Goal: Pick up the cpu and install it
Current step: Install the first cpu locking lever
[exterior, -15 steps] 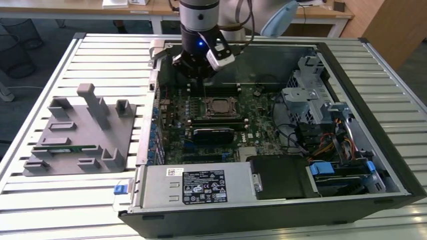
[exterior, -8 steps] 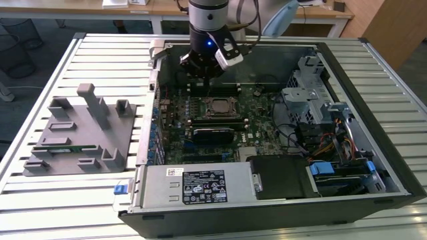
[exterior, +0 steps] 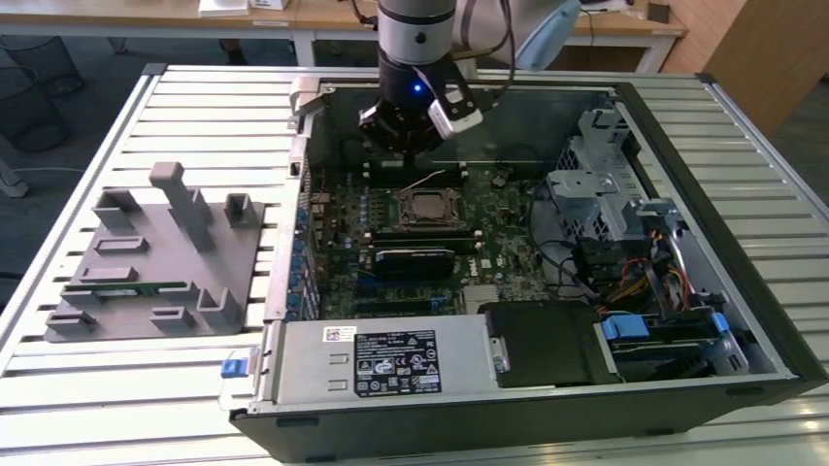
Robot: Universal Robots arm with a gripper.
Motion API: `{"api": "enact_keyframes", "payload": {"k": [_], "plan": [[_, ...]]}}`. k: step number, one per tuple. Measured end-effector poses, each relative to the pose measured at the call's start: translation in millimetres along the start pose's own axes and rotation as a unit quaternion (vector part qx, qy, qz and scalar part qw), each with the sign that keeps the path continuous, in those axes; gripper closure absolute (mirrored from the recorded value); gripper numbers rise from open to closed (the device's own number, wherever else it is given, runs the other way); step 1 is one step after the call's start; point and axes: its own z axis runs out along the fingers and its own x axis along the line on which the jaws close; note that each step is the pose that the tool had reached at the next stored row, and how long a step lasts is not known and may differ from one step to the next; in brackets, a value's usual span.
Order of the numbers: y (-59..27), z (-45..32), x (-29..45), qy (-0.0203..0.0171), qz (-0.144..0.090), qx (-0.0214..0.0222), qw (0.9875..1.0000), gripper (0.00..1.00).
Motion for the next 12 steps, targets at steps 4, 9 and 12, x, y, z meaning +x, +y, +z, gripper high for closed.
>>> {"api": "enact_keyframes", "payload": {"k": [4, 9, 12], "plan": [[-0.3, 3.0, -1.4, -0.0003, 0.000, -0.0064, 1.0000, 0.89], [1.5, 7.7, -6.3, -0.0002, 0.000, -0.0053, 1.0000, 0.89], [3.5, 9.6, -10.7, -0.0002, 0.000, -0.0053, 1.0000, 0.89]]}}
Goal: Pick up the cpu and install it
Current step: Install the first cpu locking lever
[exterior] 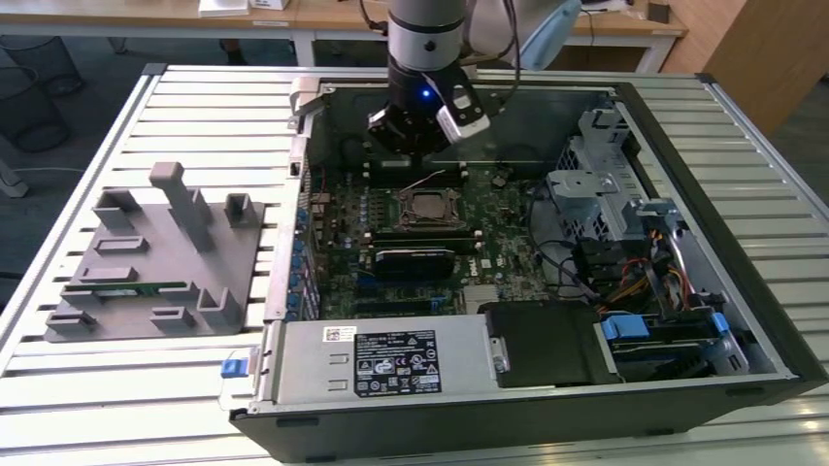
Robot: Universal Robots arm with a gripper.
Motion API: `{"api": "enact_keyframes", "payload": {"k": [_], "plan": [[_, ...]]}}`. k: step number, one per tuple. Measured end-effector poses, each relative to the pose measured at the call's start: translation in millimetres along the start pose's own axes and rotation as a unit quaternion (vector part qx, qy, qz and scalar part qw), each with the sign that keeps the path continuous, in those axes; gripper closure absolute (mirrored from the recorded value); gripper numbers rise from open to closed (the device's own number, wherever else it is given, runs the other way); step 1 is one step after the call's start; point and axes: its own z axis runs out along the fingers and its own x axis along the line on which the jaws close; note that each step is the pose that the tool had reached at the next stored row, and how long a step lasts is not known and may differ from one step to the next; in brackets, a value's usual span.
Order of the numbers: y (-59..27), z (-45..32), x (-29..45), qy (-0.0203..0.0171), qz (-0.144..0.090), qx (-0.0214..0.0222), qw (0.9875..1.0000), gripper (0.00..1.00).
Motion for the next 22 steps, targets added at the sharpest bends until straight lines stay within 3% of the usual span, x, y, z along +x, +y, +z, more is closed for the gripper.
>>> {"api": "enact_keyframes", "payload": {"k": [13, 22], "plan": [[2.8, 16.9, -6.9, 0.0000, 0.000, 0.0000, 1.0000, 0.89], [3.5, 23.0, -15.8, 0.0004, 0.000, 0.0000, 1.0000, 0.89]]}}
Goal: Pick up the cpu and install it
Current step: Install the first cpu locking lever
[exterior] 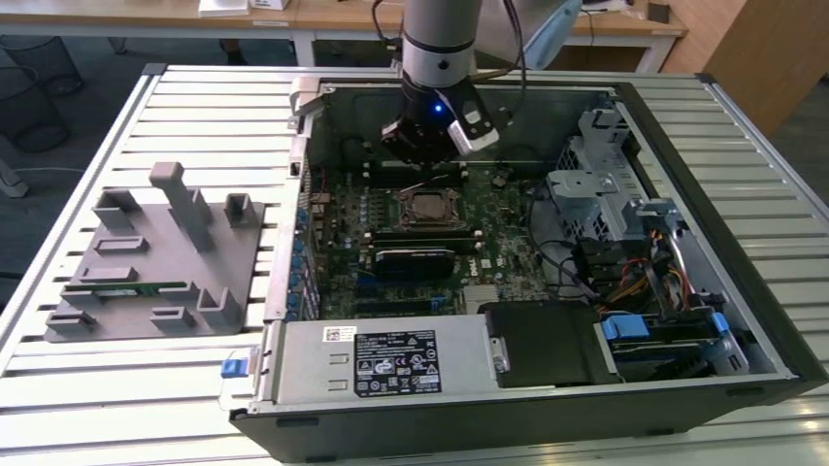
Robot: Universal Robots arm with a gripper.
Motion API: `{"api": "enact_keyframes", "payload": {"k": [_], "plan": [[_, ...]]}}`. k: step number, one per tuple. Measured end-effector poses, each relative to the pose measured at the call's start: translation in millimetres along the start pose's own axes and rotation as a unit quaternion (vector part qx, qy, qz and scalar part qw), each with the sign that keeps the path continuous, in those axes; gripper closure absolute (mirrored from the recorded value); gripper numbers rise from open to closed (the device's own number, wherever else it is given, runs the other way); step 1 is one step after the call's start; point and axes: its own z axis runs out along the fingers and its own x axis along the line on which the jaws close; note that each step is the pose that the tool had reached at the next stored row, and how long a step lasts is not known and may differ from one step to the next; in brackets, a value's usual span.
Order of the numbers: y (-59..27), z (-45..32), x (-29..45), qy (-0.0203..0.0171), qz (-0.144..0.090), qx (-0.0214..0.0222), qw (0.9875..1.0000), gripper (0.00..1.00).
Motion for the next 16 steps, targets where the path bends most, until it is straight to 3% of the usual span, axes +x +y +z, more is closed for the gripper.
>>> {"api": "enact_keyframes", "payload": {"k": [16], "plan": [[-0.7, 6.2, -12.2, 0.0002, 0.000, 0.0000, 1.0000, 0.89]]}}
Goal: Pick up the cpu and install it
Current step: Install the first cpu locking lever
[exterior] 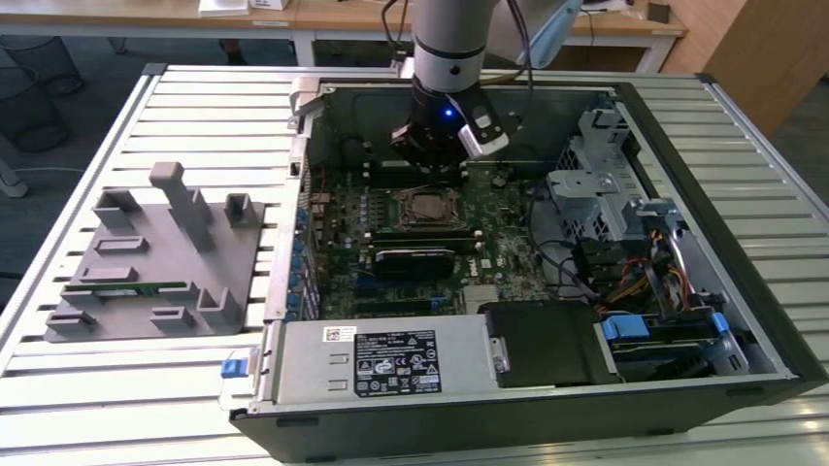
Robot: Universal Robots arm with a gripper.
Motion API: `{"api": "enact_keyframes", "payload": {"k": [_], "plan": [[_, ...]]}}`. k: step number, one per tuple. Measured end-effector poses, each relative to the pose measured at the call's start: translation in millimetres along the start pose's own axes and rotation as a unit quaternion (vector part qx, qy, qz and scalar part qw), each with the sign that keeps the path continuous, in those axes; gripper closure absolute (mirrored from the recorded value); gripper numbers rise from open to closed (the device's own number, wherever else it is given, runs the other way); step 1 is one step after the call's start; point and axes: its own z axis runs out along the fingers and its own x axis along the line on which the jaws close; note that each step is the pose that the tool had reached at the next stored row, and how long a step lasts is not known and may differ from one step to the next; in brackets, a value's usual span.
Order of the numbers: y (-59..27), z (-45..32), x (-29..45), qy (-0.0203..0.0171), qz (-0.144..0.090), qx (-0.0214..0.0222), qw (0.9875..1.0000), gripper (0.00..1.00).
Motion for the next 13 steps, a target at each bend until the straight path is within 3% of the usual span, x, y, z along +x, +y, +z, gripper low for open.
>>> {"api": "enact_keyframes", "payload": {"k": [13], "plan": [[-0.6, 6.6, -4.3, 0.0000, 0.000, 0.0000, 1.0000, 0.89]]}}
